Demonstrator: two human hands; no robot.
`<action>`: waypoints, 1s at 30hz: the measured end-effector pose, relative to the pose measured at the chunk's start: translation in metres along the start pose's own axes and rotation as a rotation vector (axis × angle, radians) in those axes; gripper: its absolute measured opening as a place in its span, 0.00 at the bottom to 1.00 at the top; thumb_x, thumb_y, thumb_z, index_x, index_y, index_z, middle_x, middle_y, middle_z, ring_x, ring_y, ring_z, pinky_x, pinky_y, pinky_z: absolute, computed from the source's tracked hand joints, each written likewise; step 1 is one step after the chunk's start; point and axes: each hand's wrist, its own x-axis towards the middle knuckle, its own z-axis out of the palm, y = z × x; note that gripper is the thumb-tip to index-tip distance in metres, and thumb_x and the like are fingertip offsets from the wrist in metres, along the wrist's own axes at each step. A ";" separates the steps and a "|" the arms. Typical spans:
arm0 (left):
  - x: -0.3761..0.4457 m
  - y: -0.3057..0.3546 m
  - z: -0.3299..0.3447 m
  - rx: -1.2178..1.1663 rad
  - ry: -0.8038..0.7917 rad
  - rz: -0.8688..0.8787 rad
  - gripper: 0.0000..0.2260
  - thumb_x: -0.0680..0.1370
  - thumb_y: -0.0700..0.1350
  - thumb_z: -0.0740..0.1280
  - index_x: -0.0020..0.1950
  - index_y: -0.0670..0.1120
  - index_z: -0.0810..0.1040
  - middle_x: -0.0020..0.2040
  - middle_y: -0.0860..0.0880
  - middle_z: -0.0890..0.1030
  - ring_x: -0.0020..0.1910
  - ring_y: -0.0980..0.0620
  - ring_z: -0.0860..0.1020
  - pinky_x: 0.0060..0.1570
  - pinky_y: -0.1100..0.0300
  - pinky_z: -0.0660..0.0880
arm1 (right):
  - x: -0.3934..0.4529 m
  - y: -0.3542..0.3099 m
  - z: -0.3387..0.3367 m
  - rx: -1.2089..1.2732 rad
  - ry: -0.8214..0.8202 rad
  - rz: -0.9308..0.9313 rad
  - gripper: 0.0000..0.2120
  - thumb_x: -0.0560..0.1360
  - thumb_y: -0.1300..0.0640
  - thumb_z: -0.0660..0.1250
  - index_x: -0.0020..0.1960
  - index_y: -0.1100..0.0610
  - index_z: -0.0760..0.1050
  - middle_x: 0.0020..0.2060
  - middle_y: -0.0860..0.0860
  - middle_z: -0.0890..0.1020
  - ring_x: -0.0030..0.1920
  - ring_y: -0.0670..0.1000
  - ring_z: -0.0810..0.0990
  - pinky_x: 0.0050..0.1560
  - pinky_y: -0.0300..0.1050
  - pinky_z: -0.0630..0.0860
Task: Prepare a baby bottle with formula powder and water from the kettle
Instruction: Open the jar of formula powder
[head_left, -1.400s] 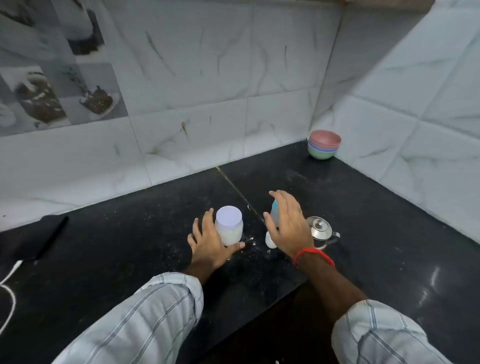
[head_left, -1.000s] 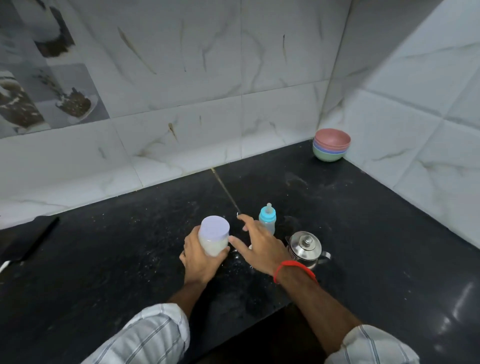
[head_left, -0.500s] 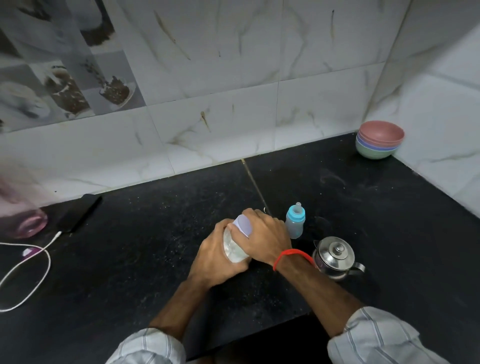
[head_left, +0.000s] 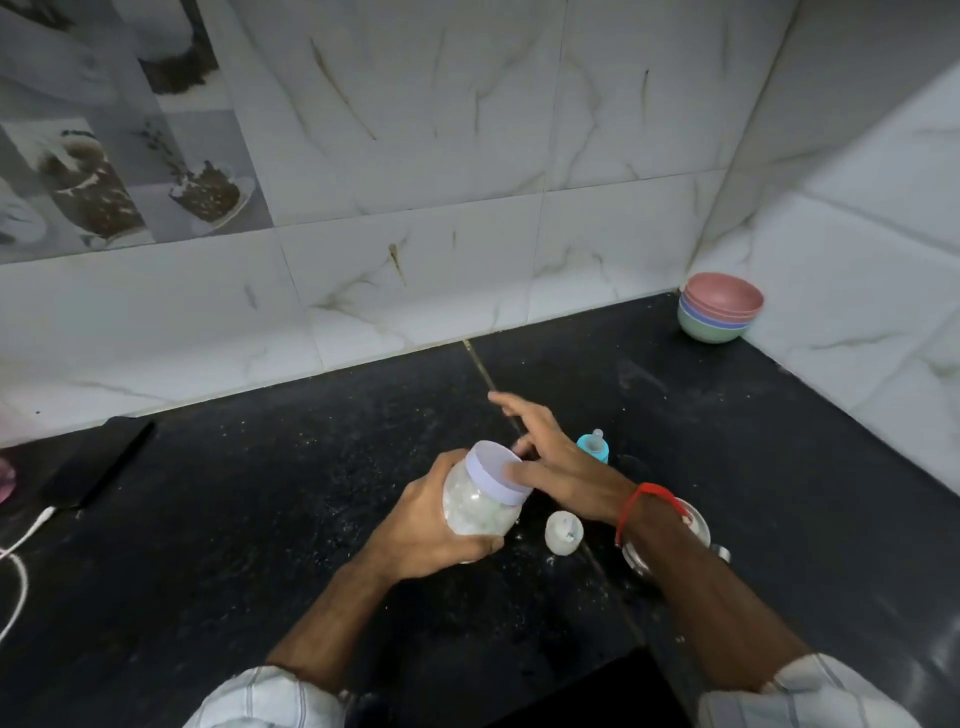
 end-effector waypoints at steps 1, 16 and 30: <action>0.000 0.000 0.000 0.022 -0.023 0.003 0.45 0.61 0.58 0.82 0.73 0.62 0.64 0.64 0.62 0.78 0.60 0.58 0.80 0.57 0.56 0.83 | 0.001 -0.002 0.002 -0.133 0.026 0.075 0.29 0.78 0.39 0.66 0.75 0.34 0.60 0.66 0.45 0.70 0.56 0.43 0.76 0.63 0.46 0.74; -0.008 -0.015 -0.012 0.109 -0.107 0.099 0.45 0.61 0.59 0.83 0.70 0.73 0.60 0.65 0.68 0.74 0.63 0.63 0.77 0.62 0.54 0.79 | -0.022 0.001 0.033 -0.246 0.066 0.041 0.31 0.72 0.43 0.75 0.71 0.40 0.67 0.65 0.40 0.74 0.65 0.45 0.74 0.64 0.52 0.77; -0.037 -0.074 -0.026 0.027 0.142 -0.204 0.45 0.61 0.57 0.83 0.66 0.76 0.57 0.69 0.59 0.71 0.71 0.51 0.67 0.70 0.53 0.57 | -0.055 0.053 0.125 -0.175 0.256 0.078 0.21 0.71 0.49 0.74 0.59 0.45 0.68 0.65 0.40 0.70 0.67 0.40 0.71 0.65 0.37 0.69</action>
